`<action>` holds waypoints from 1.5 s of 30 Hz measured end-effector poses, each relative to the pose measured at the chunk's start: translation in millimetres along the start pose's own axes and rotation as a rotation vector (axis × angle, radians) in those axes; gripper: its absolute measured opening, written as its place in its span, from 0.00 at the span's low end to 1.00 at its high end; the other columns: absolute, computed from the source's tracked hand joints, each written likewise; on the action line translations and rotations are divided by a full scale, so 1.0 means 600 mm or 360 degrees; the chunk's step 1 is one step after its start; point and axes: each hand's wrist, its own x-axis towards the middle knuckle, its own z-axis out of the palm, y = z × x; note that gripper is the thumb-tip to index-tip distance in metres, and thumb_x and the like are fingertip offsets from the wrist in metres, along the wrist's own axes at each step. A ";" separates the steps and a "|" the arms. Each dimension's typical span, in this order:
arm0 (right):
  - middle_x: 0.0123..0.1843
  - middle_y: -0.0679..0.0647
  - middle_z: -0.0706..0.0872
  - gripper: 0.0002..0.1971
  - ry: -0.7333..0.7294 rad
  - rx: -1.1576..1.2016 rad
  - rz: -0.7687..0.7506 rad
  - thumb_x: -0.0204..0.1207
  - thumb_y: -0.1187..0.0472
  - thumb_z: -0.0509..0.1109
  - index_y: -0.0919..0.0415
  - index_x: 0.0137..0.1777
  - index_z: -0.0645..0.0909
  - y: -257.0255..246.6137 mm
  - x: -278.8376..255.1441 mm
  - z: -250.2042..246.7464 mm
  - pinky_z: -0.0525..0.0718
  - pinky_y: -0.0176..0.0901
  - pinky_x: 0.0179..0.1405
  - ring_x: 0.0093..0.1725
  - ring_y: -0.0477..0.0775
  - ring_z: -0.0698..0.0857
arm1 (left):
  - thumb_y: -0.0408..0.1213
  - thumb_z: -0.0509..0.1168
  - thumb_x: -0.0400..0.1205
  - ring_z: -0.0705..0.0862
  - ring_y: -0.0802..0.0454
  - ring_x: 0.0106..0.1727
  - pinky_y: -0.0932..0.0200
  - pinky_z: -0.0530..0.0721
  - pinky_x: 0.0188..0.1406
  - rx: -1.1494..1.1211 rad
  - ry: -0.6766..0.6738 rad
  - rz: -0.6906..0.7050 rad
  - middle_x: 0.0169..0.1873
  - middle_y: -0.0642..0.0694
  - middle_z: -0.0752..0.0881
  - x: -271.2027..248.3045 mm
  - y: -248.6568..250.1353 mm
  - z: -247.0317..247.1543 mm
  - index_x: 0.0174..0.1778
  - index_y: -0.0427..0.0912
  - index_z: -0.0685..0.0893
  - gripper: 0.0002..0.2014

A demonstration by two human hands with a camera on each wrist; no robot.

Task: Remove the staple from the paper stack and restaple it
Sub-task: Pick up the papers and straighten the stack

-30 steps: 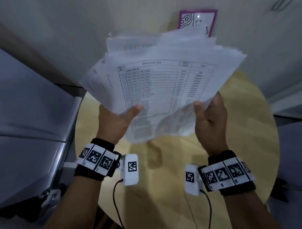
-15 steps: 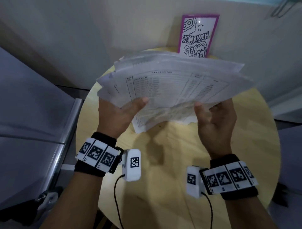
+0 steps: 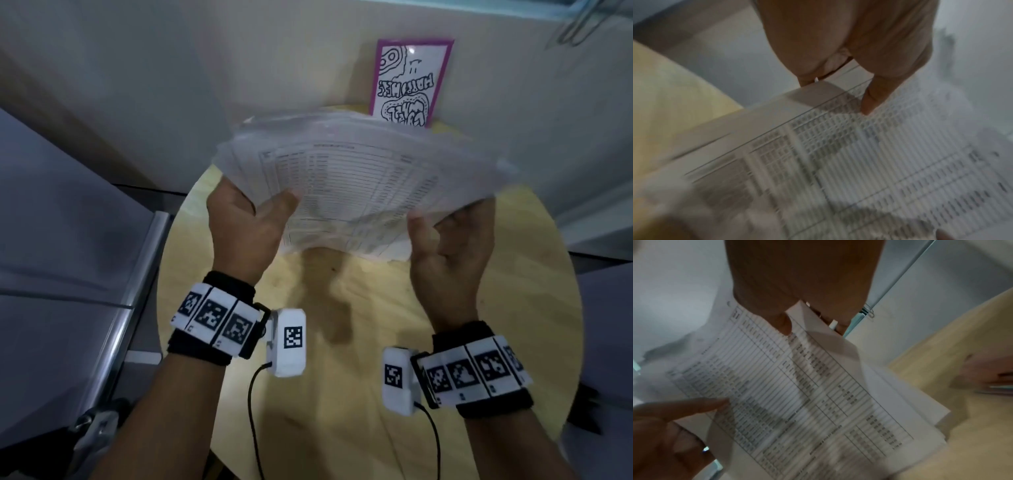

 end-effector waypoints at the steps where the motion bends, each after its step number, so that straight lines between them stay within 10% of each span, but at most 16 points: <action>1: 0.58 0.69 0.82 0.16 -0.0031 -0.0067 0.0005 0.80 0.76 0.69 0.68 0.64 0.72 0.007 -0.002 0.002 0.85 0.66 0.56 0.58 0.67 0.84 | 0.28 0.78 0.73 0.90 0.60 0.45 0.57 0.90 0.52 -0.0001 -0.0010 -0.0057 0.39 0.44 0.89 0.001 -0.011 0.001 0.46 0.21 0.84 0.14; 3: 0.59 0.66 0.84 0.13 -0.0053 -0.0168 0.0038 0.82 0.77 0.67 0.73 0.65 0.74 0.012 -0.002 0.009 0.87 0.58 0.59 0.59 0.62 0.85 | 0.30 0.77 0.75 0.91 0.54 0.53 0.51 0.89 0.58 0.0025 -0.0032 -0.0141 0.47 0.46 0.90 -0.004 -0.019 0.010 0.51 0.32 0.86 0.12; 7: 0.58 0.46 0.84 0.15 0.0042 -0.0211 0.0103 0.85 0.78 0.62 0.75 0.70 0.74 -0.005 0.009 0.023 0.80 0.26 0.60 0.59 0.30 0.82 | 0.23 0.72 0.77 0.88 0.69 0.52 0.73 0.83 0.52 0.0033 -0.0007 -0.0051 0.50 0.56 0.87 -0.011 -0.005 0.022 0.57 0.34 0.82 0.14; 12: 0.49 0.67 0.82 0.10 -0.0018 -0.0125 0.0043 0.81 0.83 0.65 0.73 0.57 0.76 -0.016 0.007 -0.006 0.84 0.53 0.50 0.49 0.56 0.83 | 0.20 0.73 0.74 0.89 0.51 0.54 0.66 0.85 0.53 0.0010 0.0016 0.0014 0.54 0.40 0.86 -0.008 -0.002 -0.004 0.63 0.27 0.77 0.22; 17: 0.56 0.43 0.85 0.13 -0.0017 -0.0183 0.0139 0.83 0.80 0.65 0.72 0.65 0.77 -0.019 0.008 0.004 0.81 0.31 0.57 0.57 0.34 0.84 | 0.31 0.68 0.79 0.85 0.47 0.64 0.44 0.84 0.66 0.0190 -0.0180 0.0026 0.58 0.46 0.87 -0.026 -0.004 0.010 0.62 0.52 0.84 0.16; 21: 0.57 0.41 0.84 0.13 0.0039 -0.0160 0.0045 0.85 0.79 0.63 0.69 0.65 0.76 -0.042 0.027 0.005 0.80 0.23 0.57 0.58 0.29 0.83 | 0.26 0.67 0.82 0.83 0.68 0.47 0.72 0.83 0.53 0.0065 -0.0054 0.0102 0.54 0.34 0.85 -0.022 0.011 0.018 0.67 0.24 0.74 0.19; 24: 0.62 0.55 0.84 0.17 0.0050 -0.0061 -0.0125 0.83 0.82 0.63 0.76 0.70 0.73 -0.054 0.023 -0.008 0.81 0.35 0.65 0.65 0.45 0.84 | 0.22 0.68 0.80 0.80 0.74 0.43 0.82 0.75 0.47 0.0029 -0.0017 0.0242 0.46 0.38 0.81 -0.025 0.033 0.007 0.65 0.25 0.71 0.19; 28: 0.58 0.56 0.86 0.18 -0.0031 0.0024 0.0070 0.80 0.79 0.69 0.61 0.64 0.75 -0.025 -0.005 -0.009 0.85 0.42 0.60 0.60 0.50 0.87 | 0.25 0.68 0.79 0.83 0.52 0.66 0.55 0.82 0.64 -0.0153 -0.0117 0.0114 0.62 0.43 0.82 -0.030 0.008 -0.004 0.65 0.52 0.71 0.24; 31: 0.53 0.53 0.87 0.11 -0.0085 -0.0045 0.0156 0.80 0.73 0.68 0.61 0.58 0.76 -0.002 -0.021 -0.006 0.87 0.45 0.55 0.56 0.50 0.87 | 0.30 0.67 0.80 0.81 0.46 0.70 0.38 0.76 0.73 -0.0230 -0.0160 0.0025 0.65 0.43 0.83 -0.041 -0.027 -0.012 0.67 0.53 0.75 0.22; 35: 0.54 0.54 0.86 0.10 -0.0068 -0.0114 0.0175 0.83 0.79 0.64 0.71 0.61 0.78 -0.004 -0.014 0.008 0.86 0.44 0.55 0.55 0.45 0.85 | 0.26 0.61 0.82 0.80 0.44 0.71 0.43 0.78 0.72 -0.0218 -0.0186 -0.0002 0.66 0.40 0.81 -0.040 -0.032 0.000 0.73 0.36 0.71 0.22; 41: 0.53 0.51 0.86 0.16 -0.0021 -0.0047 0.0058 0.79 0.74 0.69 0.55 0.61 0.78 -0.022 -0.005 0.003 0.85 0.42 0.55 0.55 0.43 0.85 | 0.27 0.63 0.82 0.80 0.42 0.67 0.39 0.80 0.68 -0.0266 -0.0137 0.0116 0.63 0.38 0.81 -0.032 -0.019 -0.003 0.69 0.46 0.72 0.20; 45: 0.58 0.50 0.86 0.14 -0.0019 -0.0048 0.0070 0.83 0.79 0.65 0.72 0.67 0.76 -0.020 -0.003 0.019 0.85 0.38 0.61 0.61 0.42 0.86 | 0.28 0.63 0.83 0.81 0.42 0.68 0.38 0.80 0.69 -0.0256 -0.0138 0.0125 0.65 0.40 0.82 -0.028 -0.014 0.011 0.71 0.44 0.71 0.20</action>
